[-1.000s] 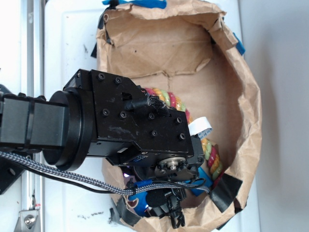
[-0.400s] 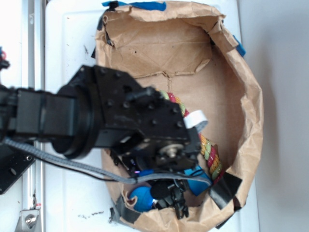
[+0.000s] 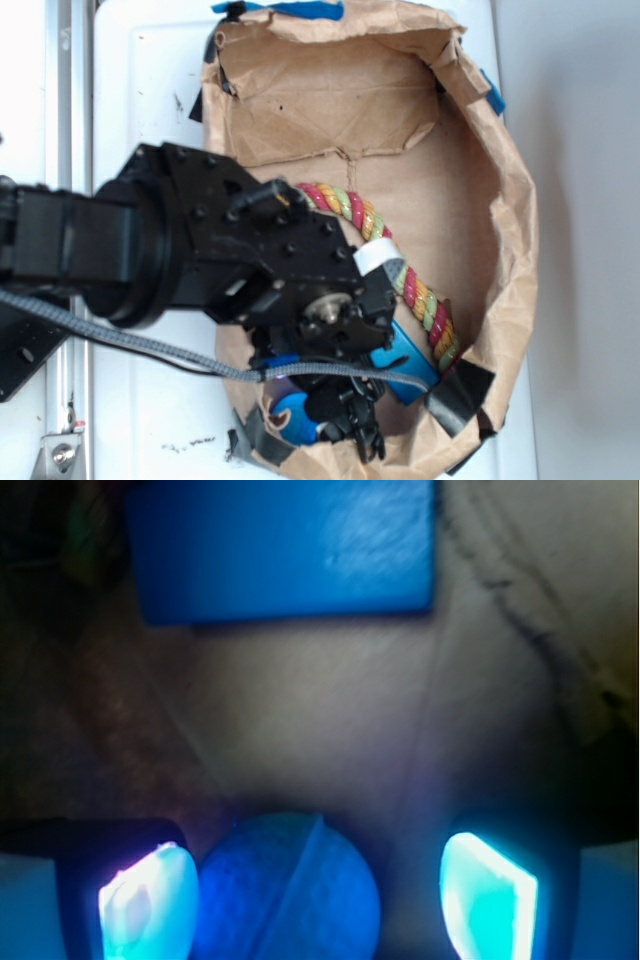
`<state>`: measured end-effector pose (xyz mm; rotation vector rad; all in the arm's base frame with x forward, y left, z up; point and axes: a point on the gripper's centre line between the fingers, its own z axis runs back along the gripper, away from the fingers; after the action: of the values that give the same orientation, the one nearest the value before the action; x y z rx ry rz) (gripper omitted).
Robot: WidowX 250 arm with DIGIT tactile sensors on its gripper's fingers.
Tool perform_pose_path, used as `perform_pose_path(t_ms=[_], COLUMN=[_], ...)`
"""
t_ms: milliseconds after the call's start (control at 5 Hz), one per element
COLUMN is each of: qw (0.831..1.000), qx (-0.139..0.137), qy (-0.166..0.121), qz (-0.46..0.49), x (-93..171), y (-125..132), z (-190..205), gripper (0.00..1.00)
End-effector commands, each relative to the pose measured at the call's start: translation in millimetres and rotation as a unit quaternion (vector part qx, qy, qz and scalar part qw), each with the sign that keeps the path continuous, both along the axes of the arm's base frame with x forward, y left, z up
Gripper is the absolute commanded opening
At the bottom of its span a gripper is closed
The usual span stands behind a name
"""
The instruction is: Grab the blue ball.
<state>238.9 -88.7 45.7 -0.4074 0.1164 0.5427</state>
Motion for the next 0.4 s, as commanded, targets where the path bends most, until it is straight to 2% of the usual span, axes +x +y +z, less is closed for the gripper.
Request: perform_pose_path(t_ms=[0,200], qw=[1.000,1.000], qx=[0.009,0.024], qy=[-0.001,-0.013], qz=[-0.016,-0.012], x=[-4.9,-5.9], y=[-9.3,-7.4], z=[-11.2,-15.3], gripper=[1.00,1.00])
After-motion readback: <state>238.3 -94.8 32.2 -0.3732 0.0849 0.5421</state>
